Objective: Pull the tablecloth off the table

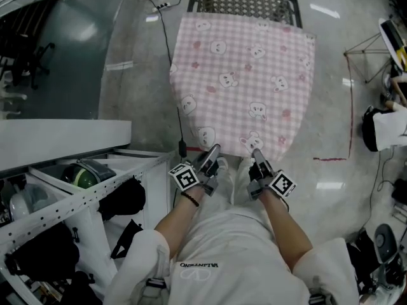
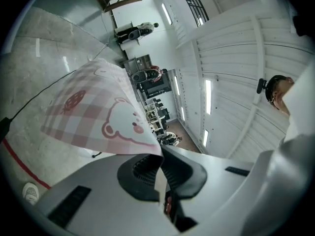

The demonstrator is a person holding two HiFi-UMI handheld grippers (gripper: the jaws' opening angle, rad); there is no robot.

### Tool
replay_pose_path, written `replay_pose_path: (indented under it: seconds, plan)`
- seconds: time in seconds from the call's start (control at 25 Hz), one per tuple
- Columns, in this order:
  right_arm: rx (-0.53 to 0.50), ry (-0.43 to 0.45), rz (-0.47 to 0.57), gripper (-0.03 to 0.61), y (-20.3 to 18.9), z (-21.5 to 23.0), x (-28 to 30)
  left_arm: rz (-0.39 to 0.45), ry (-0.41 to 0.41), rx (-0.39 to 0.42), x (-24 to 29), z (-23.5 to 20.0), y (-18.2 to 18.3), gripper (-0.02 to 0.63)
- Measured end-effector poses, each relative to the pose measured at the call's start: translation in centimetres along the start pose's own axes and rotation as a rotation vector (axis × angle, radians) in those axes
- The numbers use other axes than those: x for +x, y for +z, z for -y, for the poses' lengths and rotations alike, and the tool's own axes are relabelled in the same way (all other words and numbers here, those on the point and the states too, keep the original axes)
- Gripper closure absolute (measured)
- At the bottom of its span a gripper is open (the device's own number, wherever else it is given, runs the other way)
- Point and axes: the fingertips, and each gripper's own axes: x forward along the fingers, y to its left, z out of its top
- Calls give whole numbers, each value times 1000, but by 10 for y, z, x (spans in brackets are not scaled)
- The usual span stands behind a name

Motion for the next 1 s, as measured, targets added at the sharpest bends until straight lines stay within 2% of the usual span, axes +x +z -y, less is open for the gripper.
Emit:
replay_pose_path:
  seconds: [0.28, 0.56, 0.84, 1.0]
  plan:
    - [-57, 40, 37, 565, 4, -46, -12, -16, -68, 99, -8, 46, 22, 611]
    - [-150, 36, 41, 563, 11, -88, -32, -20, -139, 185, -11, 96, 33, 611]
    - [-242, 116, 45, 563, 14, -143, -49, -4, -206, 221, -24, 144, 47, 611]
    - [-239, 150, 54, 565, 14, -164, -52, 7, -220, 231, -29, 159, 55, 611]
